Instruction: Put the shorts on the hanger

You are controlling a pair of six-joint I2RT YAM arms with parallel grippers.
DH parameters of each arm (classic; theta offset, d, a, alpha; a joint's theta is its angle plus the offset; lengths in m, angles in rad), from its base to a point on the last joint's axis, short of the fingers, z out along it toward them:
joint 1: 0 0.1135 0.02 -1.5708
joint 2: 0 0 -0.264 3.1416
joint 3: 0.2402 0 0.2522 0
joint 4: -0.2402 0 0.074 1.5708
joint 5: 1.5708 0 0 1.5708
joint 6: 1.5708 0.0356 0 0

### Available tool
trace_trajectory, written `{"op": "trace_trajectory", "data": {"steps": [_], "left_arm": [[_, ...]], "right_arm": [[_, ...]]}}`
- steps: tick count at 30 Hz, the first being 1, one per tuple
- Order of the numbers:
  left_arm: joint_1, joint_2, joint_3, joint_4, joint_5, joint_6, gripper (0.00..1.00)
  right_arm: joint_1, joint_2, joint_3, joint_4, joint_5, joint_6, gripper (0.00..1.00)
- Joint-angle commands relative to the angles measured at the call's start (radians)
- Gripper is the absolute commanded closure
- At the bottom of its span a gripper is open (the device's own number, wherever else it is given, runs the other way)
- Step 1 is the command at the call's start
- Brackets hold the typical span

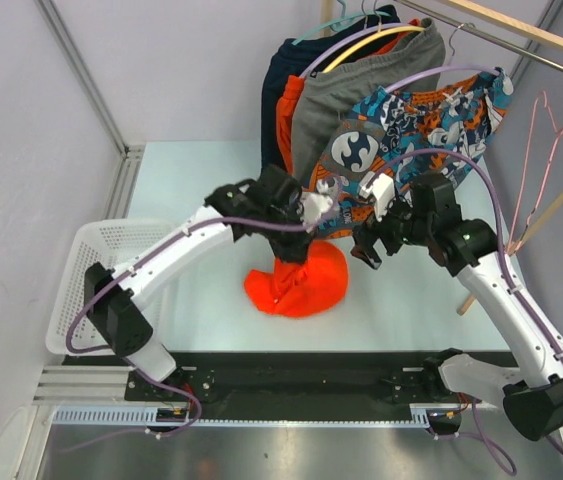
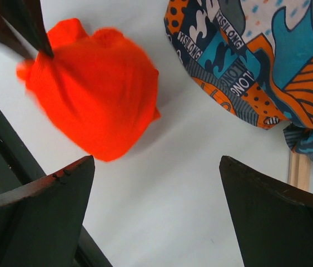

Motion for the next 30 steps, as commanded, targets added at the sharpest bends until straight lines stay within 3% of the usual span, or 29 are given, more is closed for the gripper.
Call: {"op": "trace_trajectory", "data": {"steps": [1,2,5,12,18,25,28,29,30], "left_arm": [[-0.018,-0.136,-0.134,0.05,0.025,0.132,0.58],[0.018,-0.174,-0.169,0.091,0.104,0.131,0.35],[0.194,-0.28,-0.243,0.095,0.207,0.134,0.21],[0.481,-0.362,-0.327,0.053,0.232,0.164,0.18],[0.547,-0.444,-0.401,0.067,0.185,0.14,0.18],[0.566,-0.504,-0.464,0.064,0.128,0.105,0.17],[0.589,-0.514,-0.479,0.063,0.12,0.094,0.16],[0.598,-0.512,-0.479,0.064,0.122,0.092,0.16],[0.616,-0.504,-0.481,0.064,0.131,0.089,0.17]], "right_arm": [[-0.05,-0.004,0.023,-0.046,-0.044,-0.046,0.01],[-0.055,-0.004,0.022,-0.05,-0.047,-0.063,0.01],[-0.047,0.019,0.022,-0.05,-0.08,-0.077,0.0],[0.146,0.163,0.025,0.071,-0.029,-0.109,0.0],[0.33,0.375,0.053,0.218,0.107,-0.198,0.0],[0.366,0.614,0.126,0.234,0.173,-0.245,0.01],[0.359,0.674,0.151,0.189,0.169,-0.275,0.26],[0.361,0.678,0.16,0.185,0.169,-0.279,0.47],[0.358,0.678,0.184,0.186,0.16,-0.275,0.57]]}}
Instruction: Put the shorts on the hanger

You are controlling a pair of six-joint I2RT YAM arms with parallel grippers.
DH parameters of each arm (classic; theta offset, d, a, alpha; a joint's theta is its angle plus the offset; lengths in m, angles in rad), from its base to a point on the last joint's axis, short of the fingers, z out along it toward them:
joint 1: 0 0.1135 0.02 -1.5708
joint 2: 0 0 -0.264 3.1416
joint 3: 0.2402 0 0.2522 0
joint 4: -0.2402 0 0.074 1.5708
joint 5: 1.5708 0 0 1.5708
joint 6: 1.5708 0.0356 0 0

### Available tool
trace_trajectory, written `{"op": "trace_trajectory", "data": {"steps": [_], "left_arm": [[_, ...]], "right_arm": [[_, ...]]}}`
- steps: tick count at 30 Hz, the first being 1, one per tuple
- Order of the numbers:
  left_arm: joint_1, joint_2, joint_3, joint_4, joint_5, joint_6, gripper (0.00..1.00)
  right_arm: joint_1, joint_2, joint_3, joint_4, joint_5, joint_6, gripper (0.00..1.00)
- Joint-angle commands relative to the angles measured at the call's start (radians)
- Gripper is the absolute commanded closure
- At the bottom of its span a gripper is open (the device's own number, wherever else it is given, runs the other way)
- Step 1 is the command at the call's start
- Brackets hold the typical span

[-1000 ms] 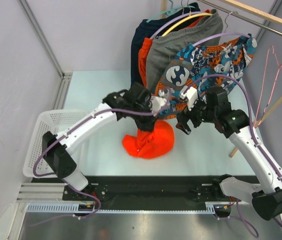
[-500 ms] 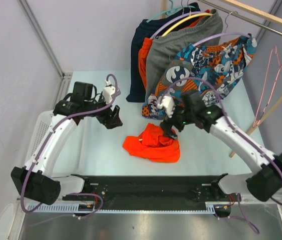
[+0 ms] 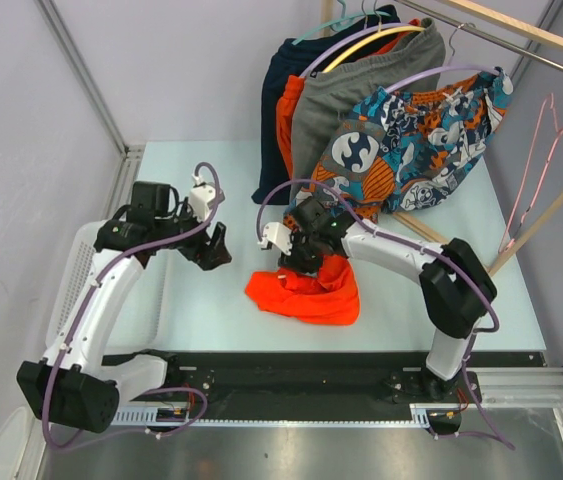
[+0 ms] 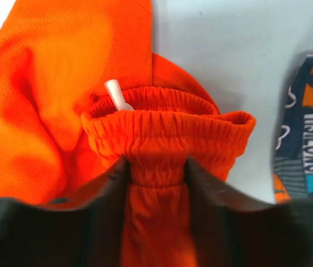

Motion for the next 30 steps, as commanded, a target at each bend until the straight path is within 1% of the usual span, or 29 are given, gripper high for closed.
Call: {"op": "trace_trajectory", "data": {"steps": [1,2,3,4,5,7,8,9,10,12,13,14,15,16,17,18,19,20,21,22,23,24,25,26,27,28,29,30], "left_arm": [[0.056,-0.006,-0.01,0.015,0.002,-0.03,0.17],[0.079,-0.001,-0.009,0.02,0.008,-0.037,0.18],[0.088,0.005,-0.006,0.023,0.026,-0.039,0.18],[0.096,0.019,0.002,0.032,0.034,-0.042,0.19],[0.106,0.026,0.008,0.036,0.04,-0.048,0.19],[0.117,0.049,0.023,0.052,0.066,-0.05,0.2],[0.128,0.056,0.03,0.058,0.082,-0.048,0.2],[0.134,0.059,0.031,0.067,0.098,-0.044,0.2],[0.139,0.059,0.039,0.088,0.141,-0.041,0.2],[0.162,0.046,0.039,0.125,0.201,-0.05,0.19],[0.168,0.039,0.042,0.167,0.274,-0.063,0.15],[0.177,0.021,0.043,0.184,0.33,-0.076,0.09],[0.177,0.01,0.042,0.201,0.383,-0.076,0.05],[0.177,-0.006,0.031,0.245,0.504,-0.077,0.0],[0.177,-0.042,0.016,0.279,0.546,-0.083,0.0],[0.177,-0.062,-0.033,0.318,0.582,-0.096,0.0],[0.177,-0.081,-0.061,0.405,0.614,-0.108,0.0],[0.168,-0.099,-0.085,0.434,0.628,-0.105,0.0],[0.16,-0.115,-0.11,0.434,0.614,-0.073,0.0],[0.15,-0.112,-0.115,0.391,0.59,-0.036,0.0],[0.124,-0.104,-0.115,0.354,0.545,0.058,0.01],[0.107,-0.077,-0.107,0.305,0.521,0.124,0.02],[0.09,-0.063,-0.105,0.212,0.486,0.181,0.04],[0.056,-0.052,-0.107,0.178,0.449,0.268,0.05],[0.05,-0.038,-0.111,0.144,0.418,0.312,0.06],[0.045,-0.027,-0.125,0.097,0.41,0.344,0.07],[0.045,-0.027,-0.134,0.084,0.404,0.379,0.07],[0.045,-0.027,-0.144,0.073,0.39,0.396,0.07]], "right_arm": [[-0.016,0.0,0.099,-0.008,-0.001,-0.029,0.68],[-0.021,-0.011,0.122,-0.005,-0.034,-0.002,0.88],[-0.024,-0.023,0.163,0.013,-0.042,0.015,0.98],[-0.027,-0.047,0.197,0.016,-0.059,0.031,1.0],[-0.043,-0.066,0.223,0.019,-0.116,0.048,1.0],[-0.076,-0.112,0.264,0.093,-0.205,0.15,1.0],[-0.117,-0.18,0.257,0.133,-0.325,0.182,1.0],[-0.134,-0.216,0.236,0.239,-0.37,0.251,1.0],[-0.146,-0.259,0.185,0.292,-0.397,0.271,1.0],[-0.153,-0.363,0.136,0.369,-0.385,0.264,1.0],[-0.151,-0.392,0.092,0.386,-0.363,0.258,1.0],[-0.151,-0.447,0.07,0.424,-0.313,0.258,1.0],[-0.157,-0.474,0.045,0.452,-0.297,0.259,1.0],[-0.162,-0.498,-0.013,0.473,-0.282,0.249,1.0],[-0.163,-0.547,-0.042,0.516,-0.271,0.234,1.0],[-0.165,-0.569,-0.08,0.536,-0.268,0.206,1.0],[-0.162,-0.598,-0.116,0.552,-0.268,0.136,1.0],[-0.156,-0.623,-0.199,0.556,-0.271,0.082,1.0],[-0.148,-0.681,-0.247,0.555,-0.265,0.031,0.99],[-0.115,-0.705,-0.292,0.556,-0.25,-0.021,0.91],[-0.097,-0.73,-0.342,0.511,-0.213,-0.135,0.87],[-0.085,-0.785,-0.417,0.465,-0.21,-0.179,0.83],[-0.07,-0.805,-0.458,0.405,-0.217,-0.234,0.73],[-0.062,-0.83,-0.485,0.25,-0.23,-0.336,0.5],[-0.06,-0.851,-0.537,0.184,-0.228,-0.371,0.46],[-0.07,-0.908,-0.559,0.126,-0.23,-0.4,0.38],[-0.073,-0.932,-0.574,-0.005,-0.239,-0.432,0.34],[-0.074,-0.958,-0.584,-0.066,-0.245,-0.483,0.28]]}}
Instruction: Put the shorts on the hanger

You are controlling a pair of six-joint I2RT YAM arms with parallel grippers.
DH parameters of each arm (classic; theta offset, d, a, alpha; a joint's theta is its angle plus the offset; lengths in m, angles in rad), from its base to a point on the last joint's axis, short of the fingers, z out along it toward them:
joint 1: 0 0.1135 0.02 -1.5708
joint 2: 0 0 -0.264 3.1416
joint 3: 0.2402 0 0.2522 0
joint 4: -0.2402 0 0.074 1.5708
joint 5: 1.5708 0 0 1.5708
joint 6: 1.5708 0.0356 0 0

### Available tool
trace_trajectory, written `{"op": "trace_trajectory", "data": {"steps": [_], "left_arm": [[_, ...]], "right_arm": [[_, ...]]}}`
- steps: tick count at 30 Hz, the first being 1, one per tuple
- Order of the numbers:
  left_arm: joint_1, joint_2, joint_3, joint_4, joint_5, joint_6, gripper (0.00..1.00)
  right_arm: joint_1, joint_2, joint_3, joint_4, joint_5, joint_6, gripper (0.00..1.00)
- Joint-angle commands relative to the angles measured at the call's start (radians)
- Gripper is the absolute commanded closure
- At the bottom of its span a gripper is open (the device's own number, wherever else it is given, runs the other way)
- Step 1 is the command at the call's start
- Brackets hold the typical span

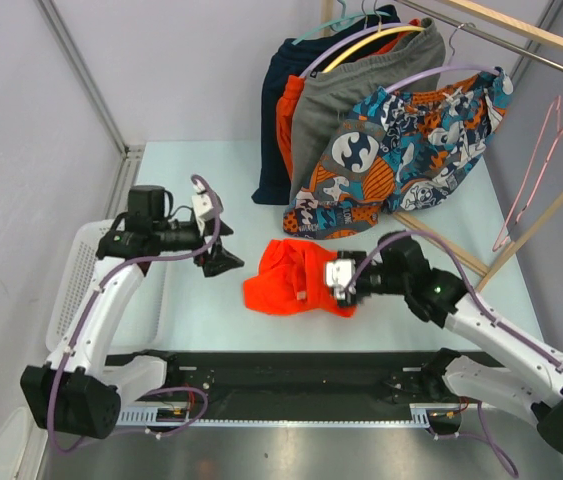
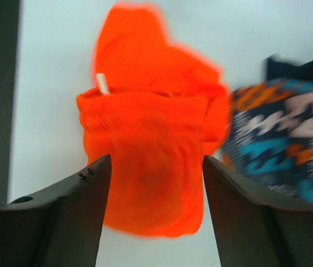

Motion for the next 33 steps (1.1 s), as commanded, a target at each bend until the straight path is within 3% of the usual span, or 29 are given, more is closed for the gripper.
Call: {"op": "trace_trajectory", "data": {"steps": [1,3,6,11,15,26,30,33], "left_arm": [[-0.012,0.019,-0.055,-0.162,-0.056,0.241,0.07],[-0.016,0.018,-0.08,-0.169,-0.079,0.282,0.07],[-0.038,0.024,-0.101,-0.155,-0.102,0.304,0.07],[-0.114,0.047,-0.144,-0.095,-0.162,0.293,0.08],[-0.121,0.07,-0.143,-0.058,-0.138,0.232,0.08],[-0.121,0.019,-0.167,-0.009,-0.134,0.123,0.09],[-0.121,-0.005,-0.184,0.002,-0.134,0.1,0.09],[-0.121,-0.014,-0.195,0.008,-0.138,0.094,0.09]], "right_arm": [[-0.008,-0.184,-0.049,-0.382,-0.02,-0.274,0.24],[-0.002,-0.229,-0.047,-0.437,-0.015,-0.219,0.2],[0.004,-0.254,-0.044,-0.365,0.017,-0.145,0.16],[0.026,-0.091,0.041,-0.22,-0.006,0.01,0.18],[0.047,0.12,0.12,-0.239,-0.063,-0.059,0.16],[0.012,0.49,0.301,-0.383,-0.169,-0.239,0.05],[-0.009,0.587,0.371,-0.453,-0.198,-0.248,0.07],[-0.029,0.64,0.416,-0.55,-0.207,-0.269,0.23]]}}
